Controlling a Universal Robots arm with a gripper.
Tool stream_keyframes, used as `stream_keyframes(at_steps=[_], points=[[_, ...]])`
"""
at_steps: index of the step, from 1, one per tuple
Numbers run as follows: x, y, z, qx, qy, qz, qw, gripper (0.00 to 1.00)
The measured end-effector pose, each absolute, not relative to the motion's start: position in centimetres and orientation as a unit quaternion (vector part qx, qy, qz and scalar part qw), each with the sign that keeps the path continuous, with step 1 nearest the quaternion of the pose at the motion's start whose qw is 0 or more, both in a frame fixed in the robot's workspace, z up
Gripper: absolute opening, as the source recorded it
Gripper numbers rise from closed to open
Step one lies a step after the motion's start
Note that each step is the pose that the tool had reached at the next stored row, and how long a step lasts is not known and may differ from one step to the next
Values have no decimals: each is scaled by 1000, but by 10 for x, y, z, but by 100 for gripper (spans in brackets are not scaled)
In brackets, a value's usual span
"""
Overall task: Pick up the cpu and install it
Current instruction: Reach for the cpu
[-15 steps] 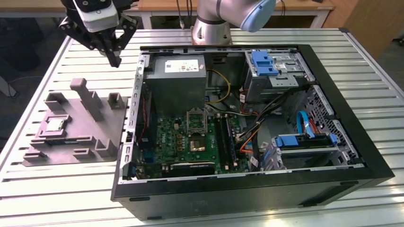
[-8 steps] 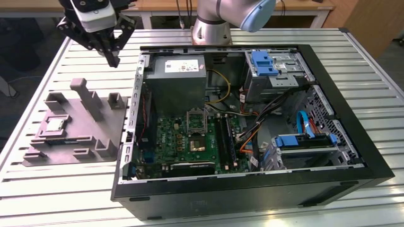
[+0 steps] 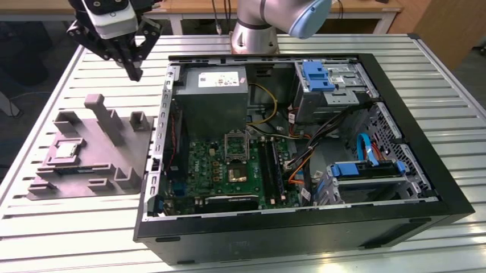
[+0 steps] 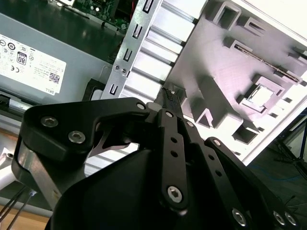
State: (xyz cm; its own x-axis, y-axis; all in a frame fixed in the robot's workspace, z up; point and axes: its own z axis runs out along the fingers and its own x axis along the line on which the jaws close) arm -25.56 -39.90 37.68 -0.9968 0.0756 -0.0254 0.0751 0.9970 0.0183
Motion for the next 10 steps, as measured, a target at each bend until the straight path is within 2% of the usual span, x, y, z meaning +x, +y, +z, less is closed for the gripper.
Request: stream_keyframes(at_steps=[10], points=[[-261, -399, 377, 38, 999, 9, 13, 11]])
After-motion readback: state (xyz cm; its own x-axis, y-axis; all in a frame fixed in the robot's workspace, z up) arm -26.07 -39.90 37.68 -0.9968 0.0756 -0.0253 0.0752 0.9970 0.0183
